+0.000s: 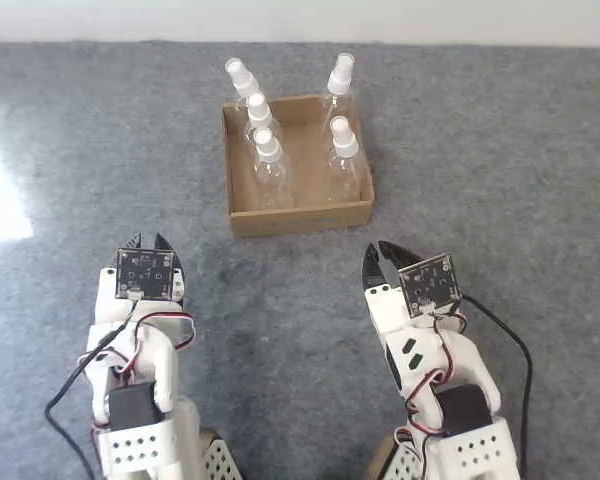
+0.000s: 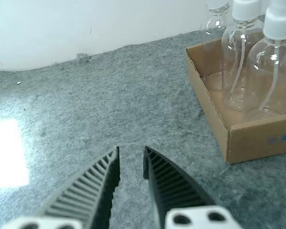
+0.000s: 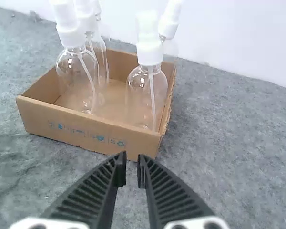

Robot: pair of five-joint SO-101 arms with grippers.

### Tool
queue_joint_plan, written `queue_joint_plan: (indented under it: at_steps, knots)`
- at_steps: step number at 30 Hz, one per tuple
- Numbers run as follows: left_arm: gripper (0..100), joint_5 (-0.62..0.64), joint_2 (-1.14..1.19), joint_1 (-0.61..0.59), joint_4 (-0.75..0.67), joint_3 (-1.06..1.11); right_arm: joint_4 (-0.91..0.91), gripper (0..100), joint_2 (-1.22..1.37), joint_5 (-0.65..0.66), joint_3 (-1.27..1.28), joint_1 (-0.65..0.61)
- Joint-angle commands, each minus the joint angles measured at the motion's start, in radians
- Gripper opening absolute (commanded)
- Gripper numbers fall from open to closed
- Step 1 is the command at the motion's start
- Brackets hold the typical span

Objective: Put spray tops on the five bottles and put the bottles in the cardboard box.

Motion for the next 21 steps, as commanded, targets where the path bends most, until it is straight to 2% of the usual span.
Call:
queue_joint_plan:
  at_steps: [1,8,11,17,21]
  knots:
    - [8,-0.008,-0.02,-0.005,-0.02,-0.005,-0.019,1.7,-0.015,0.012,0.02,0.015]
    - [8,-0.008,-0.02,0.002,-0.02,-0.004,-0.016,1.6,-0.004,0.012,0.021,0.056]
    - [8,-0.002,-0.02,0.012,-0.02,-0.002,0.056,1.7,-0.015,0.012,0.021,0.053]
    - [8,0.044,-0.02,0.13,0.017,-0.002,0.128,1.5,-0.015,0.012,0.021,0.054]
    - [8,0.097,-0.02,0.149,0.015,-0.002,0.13,1.3,-0.013,0.008,0.021,0.054]
